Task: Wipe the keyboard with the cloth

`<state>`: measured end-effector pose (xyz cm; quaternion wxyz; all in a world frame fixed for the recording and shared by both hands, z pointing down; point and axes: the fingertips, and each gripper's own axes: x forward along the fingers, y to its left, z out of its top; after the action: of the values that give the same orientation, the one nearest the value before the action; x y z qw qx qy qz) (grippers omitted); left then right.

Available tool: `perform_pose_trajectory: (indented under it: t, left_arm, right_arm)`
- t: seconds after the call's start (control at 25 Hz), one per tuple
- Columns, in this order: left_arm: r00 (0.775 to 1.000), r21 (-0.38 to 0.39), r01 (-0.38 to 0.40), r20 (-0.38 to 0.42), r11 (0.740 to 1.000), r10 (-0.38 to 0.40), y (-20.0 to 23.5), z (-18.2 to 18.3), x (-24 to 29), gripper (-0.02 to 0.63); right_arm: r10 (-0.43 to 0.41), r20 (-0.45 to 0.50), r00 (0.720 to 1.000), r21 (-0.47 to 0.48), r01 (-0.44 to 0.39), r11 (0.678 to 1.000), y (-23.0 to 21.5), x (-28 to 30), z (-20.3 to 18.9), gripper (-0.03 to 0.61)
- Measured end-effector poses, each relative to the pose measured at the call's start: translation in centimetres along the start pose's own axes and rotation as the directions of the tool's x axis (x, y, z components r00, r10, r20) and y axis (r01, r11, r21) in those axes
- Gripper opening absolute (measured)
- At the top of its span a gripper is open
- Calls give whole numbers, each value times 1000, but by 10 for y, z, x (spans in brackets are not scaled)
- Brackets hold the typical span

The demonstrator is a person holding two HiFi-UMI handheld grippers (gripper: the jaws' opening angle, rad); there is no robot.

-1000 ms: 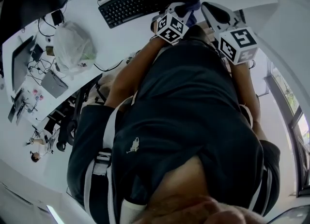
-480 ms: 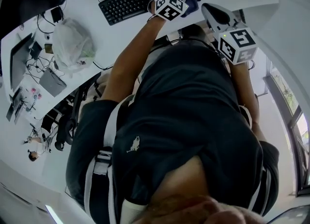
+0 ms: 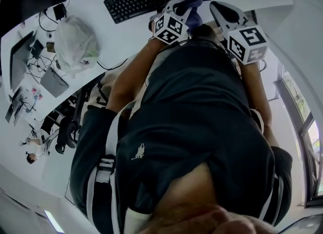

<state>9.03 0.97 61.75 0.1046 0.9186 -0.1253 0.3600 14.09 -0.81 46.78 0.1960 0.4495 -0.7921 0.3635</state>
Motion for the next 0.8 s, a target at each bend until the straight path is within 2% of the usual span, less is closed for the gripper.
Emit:
perform_pose_trajectory:
  t: [0.12,0.28,0.4,0.6,0.72,0.8]
  left_arm:
    - [998,26,-58,27,998,58,43,25,15,43]
    - [999,38,-41,8,998,41,64,28,35,43]
    - [998,59,-62,21,996,61,52,20,28,43]
    - [1000,-69,-8,3,998,8,20,-11,3,43]
    - [1000,-51,21,-17,998,-22,0,-29,-22,43]
    - [1000,-49,22,9,999,-22,-2,-30,-45,43]
  right_arm:
    - [12,-8,1000,-14,-12,1000,7,6,0,11]
    - [13,-14,1000,-21,-13,1000,14,7,-1,11]
    - [-1,-9,1000,-12,1,1000,12,3,-3,11]
    - [-15,2,1000,-2,15,1000,11,4,-4,11]
    - [-5,-1,1000,-10,5,1000,17,9,-5,11]
    - [4,-5,1000,-20,-4,1000,23,12,-3,11]
